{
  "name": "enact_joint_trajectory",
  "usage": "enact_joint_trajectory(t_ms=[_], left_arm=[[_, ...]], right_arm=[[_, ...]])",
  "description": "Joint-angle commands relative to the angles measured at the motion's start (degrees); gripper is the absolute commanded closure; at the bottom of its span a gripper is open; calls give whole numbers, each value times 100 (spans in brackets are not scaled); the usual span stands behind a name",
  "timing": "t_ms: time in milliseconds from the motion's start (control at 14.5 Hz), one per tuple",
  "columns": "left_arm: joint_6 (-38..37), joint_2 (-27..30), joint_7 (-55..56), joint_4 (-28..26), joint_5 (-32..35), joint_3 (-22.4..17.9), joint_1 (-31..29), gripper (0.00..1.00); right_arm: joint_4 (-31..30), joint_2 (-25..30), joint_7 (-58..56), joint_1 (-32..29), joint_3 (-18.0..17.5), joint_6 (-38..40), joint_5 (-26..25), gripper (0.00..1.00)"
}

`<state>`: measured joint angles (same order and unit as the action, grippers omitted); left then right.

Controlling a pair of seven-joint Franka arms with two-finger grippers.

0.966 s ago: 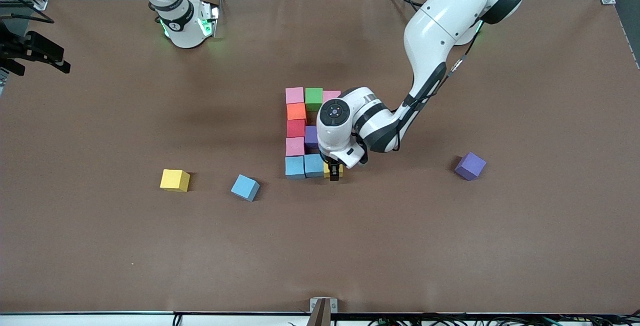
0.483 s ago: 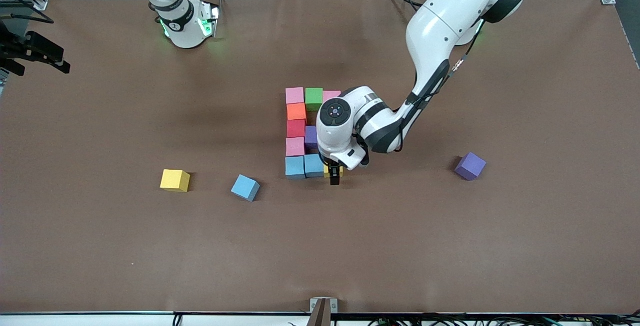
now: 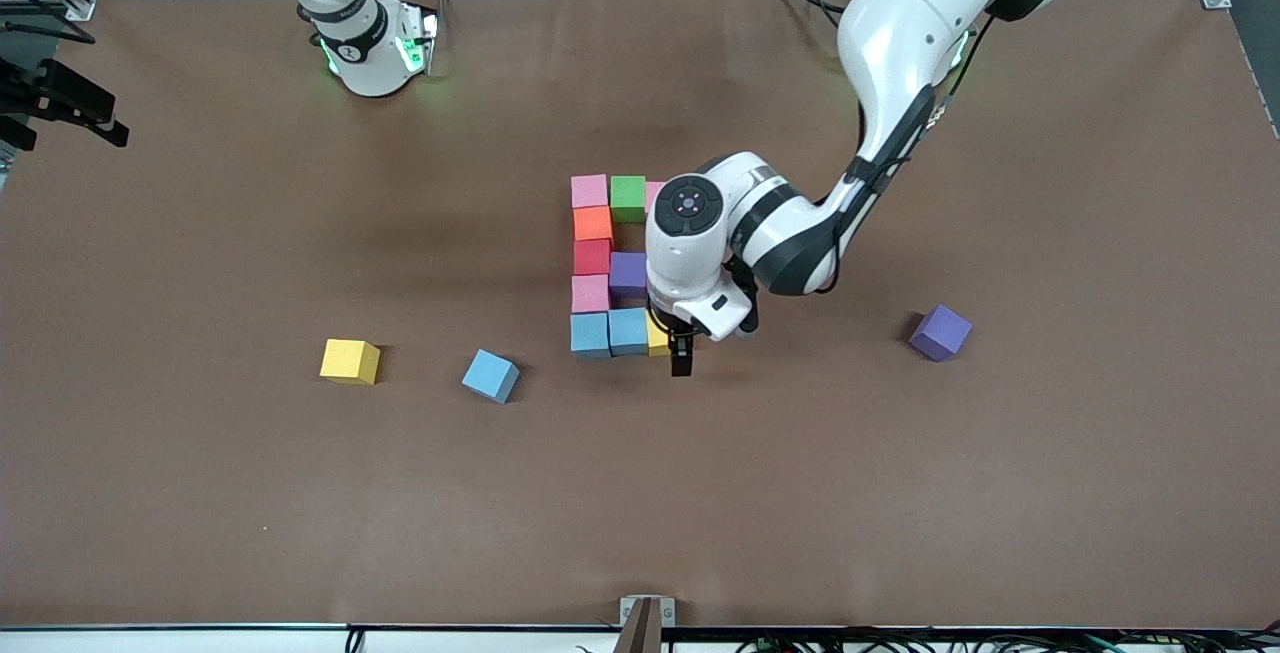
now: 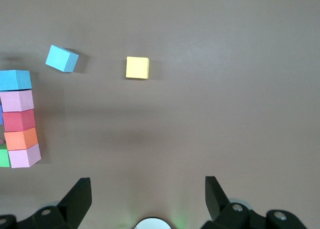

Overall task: Arrange 11 blocks into digit 3
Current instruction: 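Open the left gripper and lift it off the yellow block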

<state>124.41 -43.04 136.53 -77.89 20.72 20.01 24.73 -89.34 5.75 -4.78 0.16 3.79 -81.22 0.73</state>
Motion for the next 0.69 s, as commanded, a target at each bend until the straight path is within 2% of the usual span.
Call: enact_joint_trajectory(t_ms=[0, 207, 414, 621], left_arm=[[-276, 418, -1422, -165, -348, 21, -310, 0], [-592, 830, -3249, -393, -454, 21, -713, 0], [-681, 1471, -5436, -963, -779, 30, -1266, 0], [-743, 1999, -7003, -1481, -806, 21, -1680, 0]], right_arm=[[75, -47, -6, -131, -71, -43, -81, 0], [171, -109, -6, -104, -71, -44, -170, 0], [171, -126, -6, -78, -71, -44, -205, 0], [171, -126, 3, -78, -71, -44, -196, 0]])
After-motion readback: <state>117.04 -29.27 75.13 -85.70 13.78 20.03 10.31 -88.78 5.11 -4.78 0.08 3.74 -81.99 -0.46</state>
